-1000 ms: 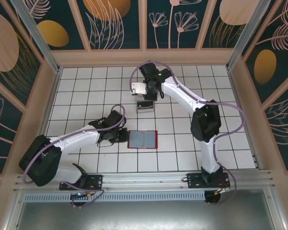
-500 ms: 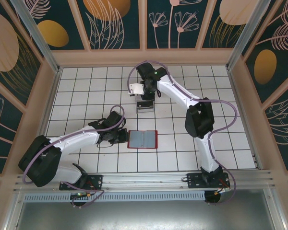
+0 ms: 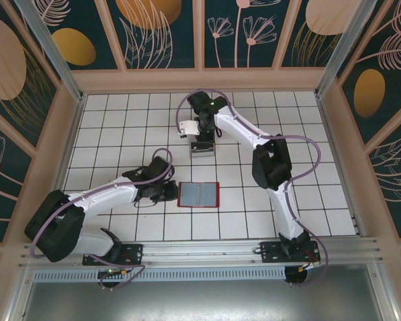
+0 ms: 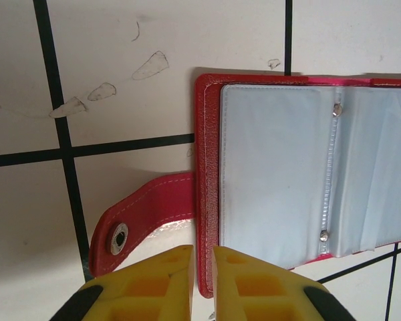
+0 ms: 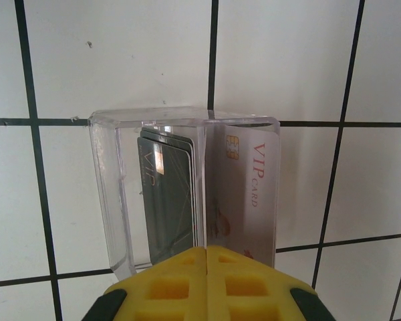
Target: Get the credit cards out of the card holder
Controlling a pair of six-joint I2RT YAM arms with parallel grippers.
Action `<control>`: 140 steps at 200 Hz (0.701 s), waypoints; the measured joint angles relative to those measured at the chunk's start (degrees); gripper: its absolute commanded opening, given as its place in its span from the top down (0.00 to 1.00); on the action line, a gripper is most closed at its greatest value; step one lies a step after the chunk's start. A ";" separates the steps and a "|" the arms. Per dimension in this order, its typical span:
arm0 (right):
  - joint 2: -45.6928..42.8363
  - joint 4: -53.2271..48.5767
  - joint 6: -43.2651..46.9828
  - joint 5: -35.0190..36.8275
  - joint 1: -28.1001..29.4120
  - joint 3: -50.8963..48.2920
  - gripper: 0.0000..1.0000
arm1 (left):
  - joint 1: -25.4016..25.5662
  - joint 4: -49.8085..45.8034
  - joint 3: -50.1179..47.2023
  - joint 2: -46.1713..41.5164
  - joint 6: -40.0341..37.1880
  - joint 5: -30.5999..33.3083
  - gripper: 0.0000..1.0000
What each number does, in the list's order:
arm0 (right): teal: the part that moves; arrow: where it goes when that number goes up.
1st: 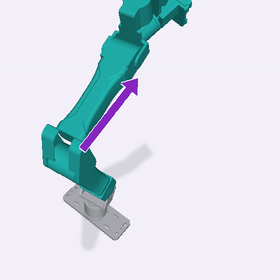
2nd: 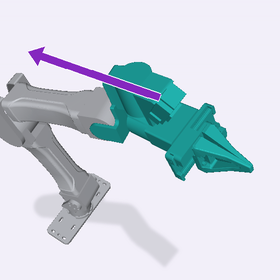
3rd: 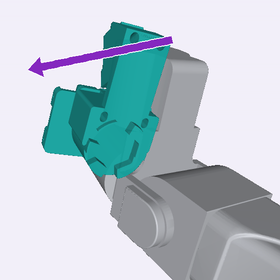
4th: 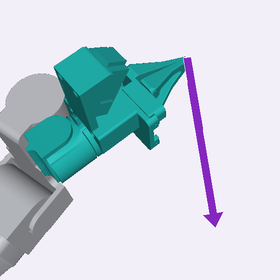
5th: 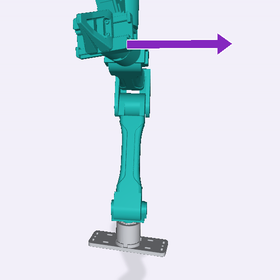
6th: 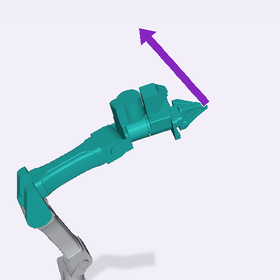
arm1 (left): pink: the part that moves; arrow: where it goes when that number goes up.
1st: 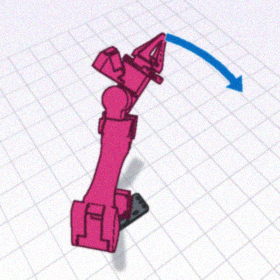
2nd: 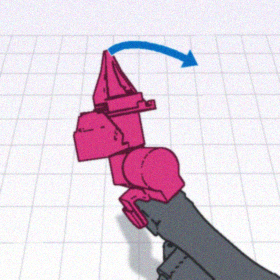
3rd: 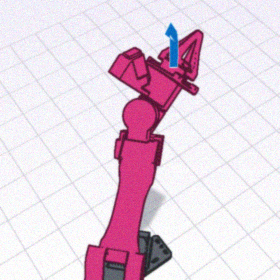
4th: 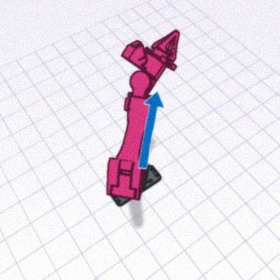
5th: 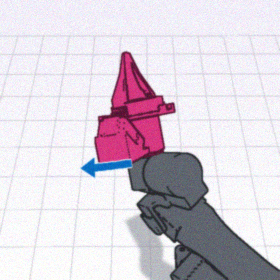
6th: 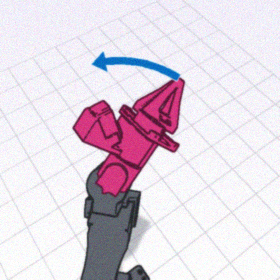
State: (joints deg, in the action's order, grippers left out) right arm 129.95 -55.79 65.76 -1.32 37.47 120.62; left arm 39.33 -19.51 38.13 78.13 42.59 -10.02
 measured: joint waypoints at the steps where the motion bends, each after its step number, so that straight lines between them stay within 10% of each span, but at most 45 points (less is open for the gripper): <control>1: 0.00 0.00 0.00 0.00 0.00 0.00 1.00 | 0.00 0.00 0.00 0.00 0.02 0.00 0.84; 140: 1.27 3.61 0.42 3.32 0.00 1.01 0.76 | 0.00 0.09 0.00 0.26 0.15 0.00 0.84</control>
State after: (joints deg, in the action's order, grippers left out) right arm 131.22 -52.18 66.17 2.00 37.47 121.62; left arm 39.33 -19.42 38.13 78.39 42.74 -10.02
